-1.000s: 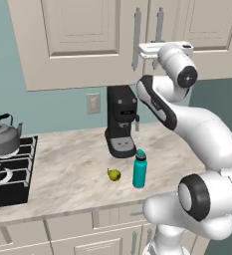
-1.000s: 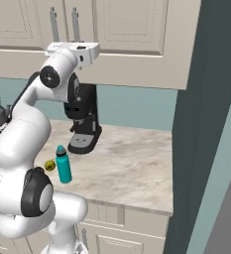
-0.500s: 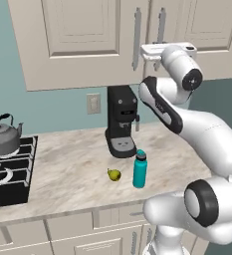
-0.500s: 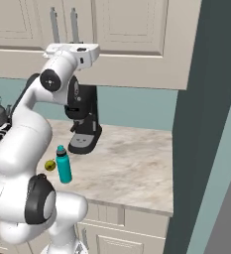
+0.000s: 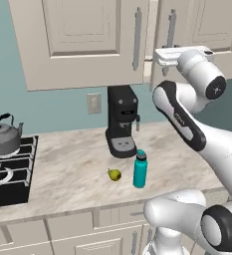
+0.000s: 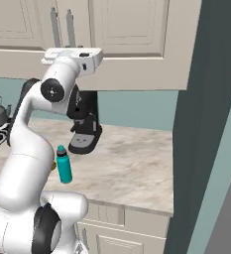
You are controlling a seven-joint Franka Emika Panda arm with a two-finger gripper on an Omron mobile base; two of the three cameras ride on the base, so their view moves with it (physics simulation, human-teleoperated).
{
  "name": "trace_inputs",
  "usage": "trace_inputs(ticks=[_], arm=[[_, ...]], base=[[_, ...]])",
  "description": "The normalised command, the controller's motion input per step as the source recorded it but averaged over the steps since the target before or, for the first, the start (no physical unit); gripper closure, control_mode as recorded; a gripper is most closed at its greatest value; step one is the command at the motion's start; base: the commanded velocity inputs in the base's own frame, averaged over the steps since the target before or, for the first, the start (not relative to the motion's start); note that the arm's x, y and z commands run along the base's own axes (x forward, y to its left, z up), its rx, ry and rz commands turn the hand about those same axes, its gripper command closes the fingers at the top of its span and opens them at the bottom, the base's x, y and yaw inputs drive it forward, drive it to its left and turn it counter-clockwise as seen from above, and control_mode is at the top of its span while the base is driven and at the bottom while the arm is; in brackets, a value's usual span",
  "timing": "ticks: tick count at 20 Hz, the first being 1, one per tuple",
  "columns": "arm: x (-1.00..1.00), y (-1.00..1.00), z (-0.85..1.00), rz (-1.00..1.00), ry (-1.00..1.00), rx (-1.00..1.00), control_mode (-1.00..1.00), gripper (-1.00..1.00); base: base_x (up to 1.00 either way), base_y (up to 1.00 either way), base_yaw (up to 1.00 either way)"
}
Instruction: Pick the pan from the cabinet and place it on the stove. Then turn on the stove burner for the pan.
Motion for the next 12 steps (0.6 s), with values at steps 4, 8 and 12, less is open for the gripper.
trace_inputs(ticks=[4, 8, 12], arm=[[-0.69, -0.82, 0.31, 0.07, 0.0, 0.0, -1.0, 1.0], [-0.67, -0.91, 0.12, 0.1, 0.0, 0.0, -1.0, 1.0], [-0.7, -0.92, 0.01, 0.09, 0.0, 0.0, -1.0, 1.0]], base=[[0.0, 0.0, 0.0], [0.0, 0.0, 0.0], [0.0, 0.0, 0.0]])
